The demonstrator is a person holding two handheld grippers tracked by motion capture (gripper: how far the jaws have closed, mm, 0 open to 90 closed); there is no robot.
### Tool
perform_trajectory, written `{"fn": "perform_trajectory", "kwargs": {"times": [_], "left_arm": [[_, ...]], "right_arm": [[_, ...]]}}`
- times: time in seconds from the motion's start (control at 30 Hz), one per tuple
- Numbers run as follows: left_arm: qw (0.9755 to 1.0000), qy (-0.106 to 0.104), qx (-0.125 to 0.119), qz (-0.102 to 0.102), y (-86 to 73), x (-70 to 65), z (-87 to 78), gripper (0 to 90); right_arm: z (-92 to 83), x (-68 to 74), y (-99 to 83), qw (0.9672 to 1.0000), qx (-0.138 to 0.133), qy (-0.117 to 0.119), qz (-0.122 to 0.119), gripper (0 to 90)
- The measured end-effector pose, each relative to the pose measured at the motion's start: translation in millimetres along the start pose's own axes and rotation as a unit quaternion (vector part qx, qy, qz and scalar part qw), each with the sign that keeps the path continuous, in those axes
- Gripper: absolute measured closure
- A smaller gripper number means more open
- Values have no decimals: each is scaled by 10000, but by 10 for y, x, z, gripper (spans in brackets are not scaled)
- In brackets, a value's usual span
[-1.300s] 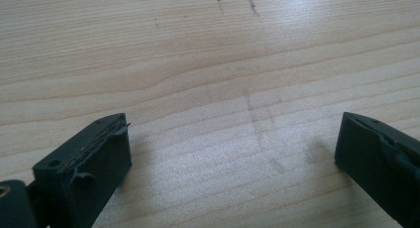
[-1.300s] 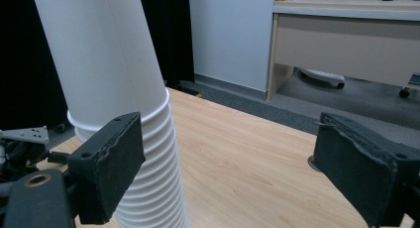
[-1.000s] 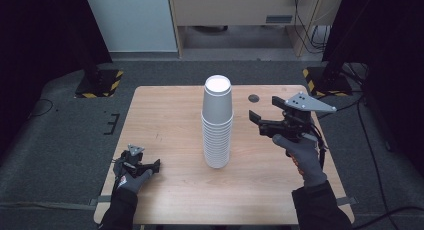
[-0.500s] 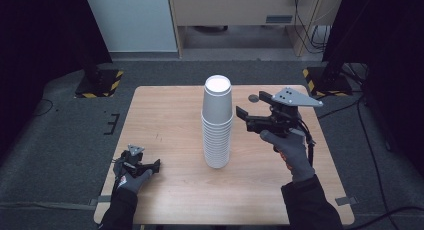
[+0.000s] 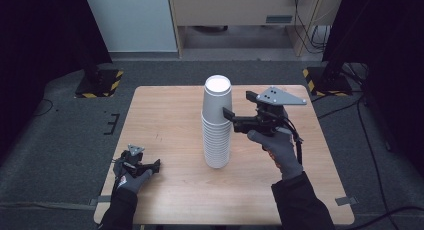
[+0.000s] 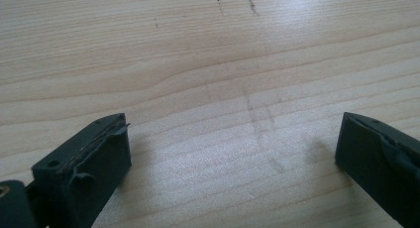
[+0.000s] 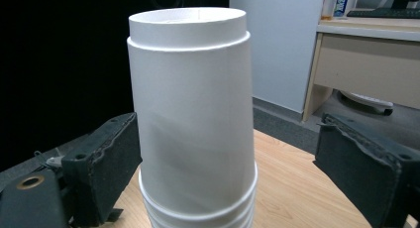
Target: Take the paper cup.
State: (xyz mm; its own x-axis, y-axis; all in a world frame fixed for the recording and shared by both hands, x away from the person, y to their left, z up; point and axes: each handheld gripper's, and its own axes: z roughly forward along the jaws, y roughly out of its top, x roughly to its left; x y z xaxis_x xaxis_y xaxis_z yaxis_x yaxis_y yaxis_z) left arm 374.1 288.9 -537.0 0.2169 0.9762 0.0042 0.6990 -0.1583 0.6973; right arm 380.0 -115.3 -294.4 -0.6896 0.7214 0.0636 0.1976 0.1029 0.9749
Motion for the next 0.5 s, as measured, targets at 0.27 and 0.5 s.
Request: {"fn": "perform_trajectory", "kwargs": {"times": [0.27, 0.5], "left_arm": [[10000, -3, 1, 0, 0, 0, 0, 0], [10000, -4, 2, 2, 0, 0, 0, 0]], "right_arm": [[141, 54, 2, 9999, 35, 87, -38, 108], [243, 87, -17, 9999, 76, 141, -56, 106]]}}
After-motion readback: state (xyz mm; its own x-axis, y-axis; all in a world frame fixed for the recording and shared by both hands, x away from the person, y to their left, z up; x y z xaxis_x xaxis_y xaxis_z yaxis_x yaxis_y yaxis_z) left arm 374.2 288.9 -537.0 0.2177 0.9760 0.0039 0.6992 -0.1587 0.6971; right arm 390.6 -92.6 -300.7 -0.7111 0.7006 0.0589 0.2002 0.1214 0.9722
